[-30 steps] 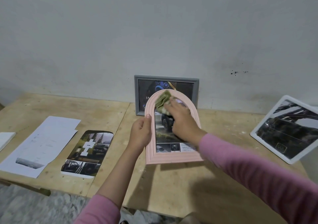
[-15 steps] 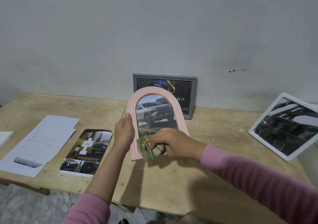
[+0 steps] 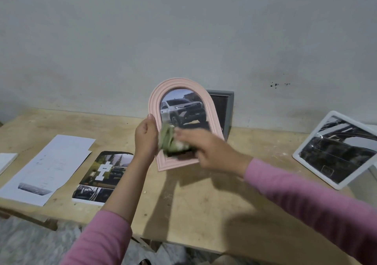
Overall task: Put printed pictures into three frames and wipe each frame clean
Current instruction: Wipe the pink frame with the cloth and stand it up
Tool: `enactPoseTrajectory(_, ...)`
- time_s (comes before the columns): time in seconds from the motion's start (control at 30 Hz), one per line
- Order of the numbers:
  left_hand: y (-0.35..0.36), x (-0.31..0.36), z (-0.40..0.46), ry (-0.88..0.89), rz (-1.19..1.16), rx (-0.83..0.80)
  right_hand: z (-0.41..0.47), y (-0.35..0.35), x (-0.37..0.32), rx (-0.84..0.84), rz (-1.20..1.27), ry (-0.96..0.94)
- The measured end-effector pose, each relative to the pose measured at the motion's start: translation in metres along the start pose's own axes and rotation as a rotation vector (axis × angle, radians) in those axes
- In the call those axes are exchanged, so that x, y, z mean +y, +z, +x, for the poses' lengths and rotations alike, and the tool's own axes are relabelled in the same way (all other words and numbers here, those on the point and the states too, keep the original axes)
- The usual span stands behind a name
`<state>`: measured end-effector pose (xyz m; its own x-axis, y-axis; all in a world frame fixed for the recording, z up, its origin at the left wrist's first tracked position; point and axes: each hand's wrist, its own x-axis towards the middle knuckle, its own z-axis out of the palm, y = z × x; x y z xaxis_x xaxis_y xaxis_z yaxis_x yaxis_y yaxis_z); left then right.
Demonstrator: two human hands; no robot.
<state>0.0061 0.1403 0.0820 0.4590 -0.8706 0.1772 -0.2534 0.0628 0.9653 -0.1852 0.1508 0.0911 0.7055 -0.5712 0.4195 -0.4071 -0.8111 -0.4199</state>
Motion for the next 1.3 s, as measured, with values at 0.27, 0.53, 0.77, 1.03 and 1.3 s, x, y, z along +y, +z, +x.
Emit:
enactPoseTrajectory(0.27,0.002,0.002,-0.002,-0.036,0.016,0.139,-0.033,0.044,0.002,-0.120,-0.713,-0.470)
enactPoseTrajectory(0.53,-0.012,-0.012,-0.007,0.061,0.137,0.060,-0.015,-0.014,0.032,0.243,-0.333,-0.140)
enactPoseTrajectory(0.77,0.000,-0.007,-0.027,0.062,0.115,-0.139,0.011,-0.033,0.044,0.364,-0.369,0.288)
enactPoseTrajectory(1.03,0.003,-0.018,-0.019,0.003,0.042,0.017,-0.024,0.010,0.046,-0.240,-0.437,0.402)
enactPoseTrajectory(1.3,0.001,-0.022,-0.021,0.037,0.098,0.149,-0.055,0.038,0.053,-0.248,-0.162,0.394)
